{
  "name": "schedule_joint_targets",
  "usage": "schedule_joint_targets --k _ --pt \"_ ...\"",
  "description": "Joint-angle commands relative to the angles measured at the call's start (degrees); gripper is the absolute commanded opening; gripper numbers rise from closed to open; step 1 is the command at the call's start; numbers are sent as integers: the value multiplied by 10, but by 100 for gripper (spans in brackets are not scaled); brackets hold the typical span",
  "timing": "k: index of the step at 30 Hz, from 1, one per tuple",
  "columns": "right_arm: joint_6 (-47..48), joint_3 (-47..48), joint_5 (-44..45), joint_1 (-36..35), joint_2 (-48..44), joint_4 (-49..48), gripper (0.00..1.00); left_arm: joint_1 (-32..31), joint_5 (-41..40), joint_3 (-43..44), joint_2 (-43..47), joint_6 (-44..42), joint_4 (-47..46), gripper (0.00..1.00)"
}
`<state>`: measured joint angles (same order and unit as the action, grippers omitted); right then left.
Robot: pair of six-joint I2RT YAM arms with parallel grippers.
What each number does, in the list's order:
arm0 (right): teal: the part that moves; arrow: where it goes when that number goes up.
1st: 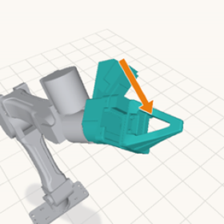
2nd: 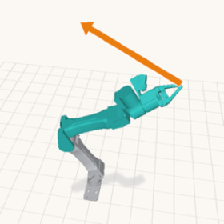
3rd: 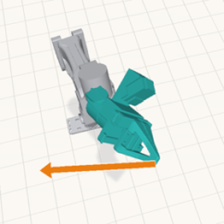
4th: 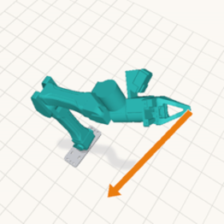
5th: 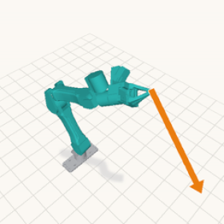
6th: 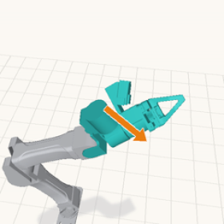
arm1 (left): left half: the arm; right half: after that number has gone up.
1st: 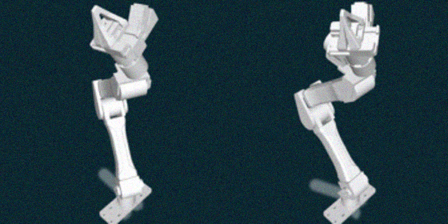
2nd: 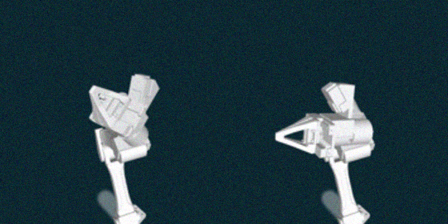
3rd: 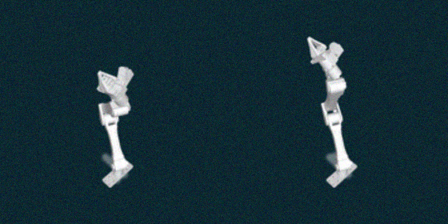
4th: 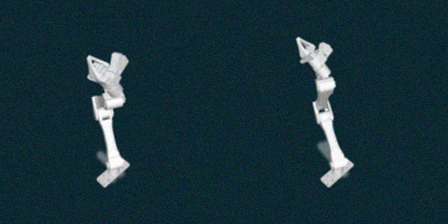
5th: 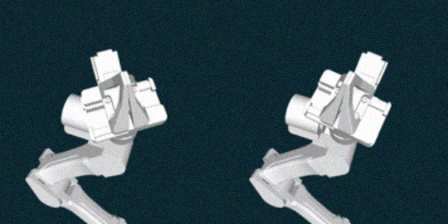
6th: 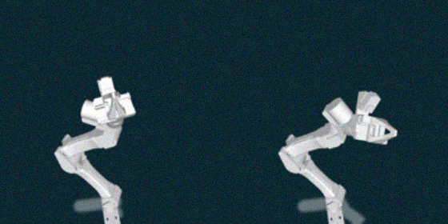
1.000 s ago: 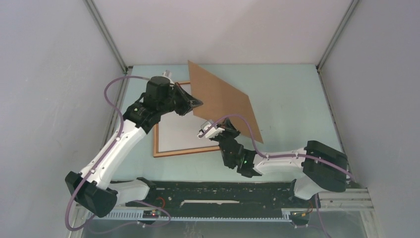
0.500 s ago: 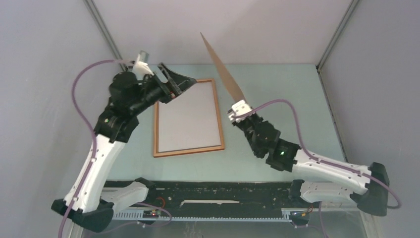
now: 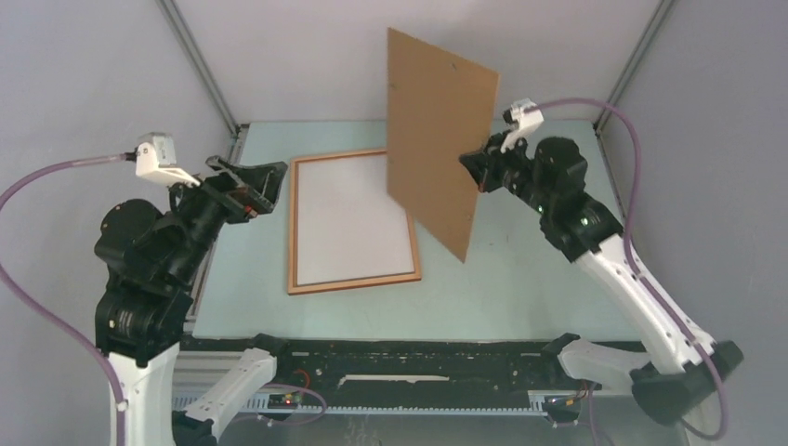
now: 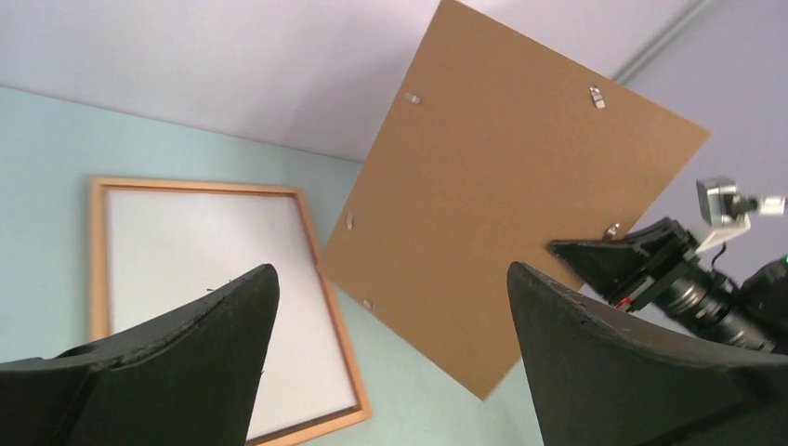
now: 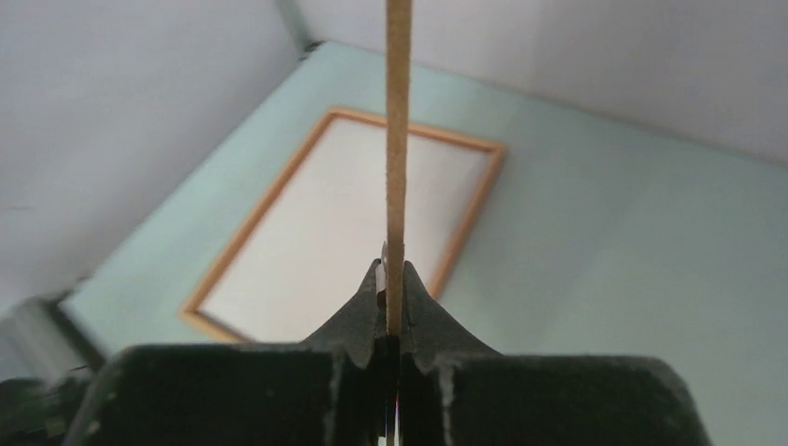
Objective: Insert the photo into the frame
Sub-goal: Turn over the photo frame item.
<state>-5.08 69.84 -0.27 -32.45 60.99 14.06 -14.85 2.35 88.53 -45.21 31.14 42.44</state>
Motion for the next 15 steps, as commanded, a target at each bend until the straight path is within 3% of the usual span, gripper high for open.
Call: schedule_joint_targets --k 1,7,15 --pt "-178 104 -305 60 104 37 0 5 -67 -5 15 -65 38 99" --pt "-318 176 -475 94 263 -12 0 5 -61 -23 11 -97 63 100" --pt "-428 285 -537 92 455 -69 0 5 -69 -56 10 -127 73 100"
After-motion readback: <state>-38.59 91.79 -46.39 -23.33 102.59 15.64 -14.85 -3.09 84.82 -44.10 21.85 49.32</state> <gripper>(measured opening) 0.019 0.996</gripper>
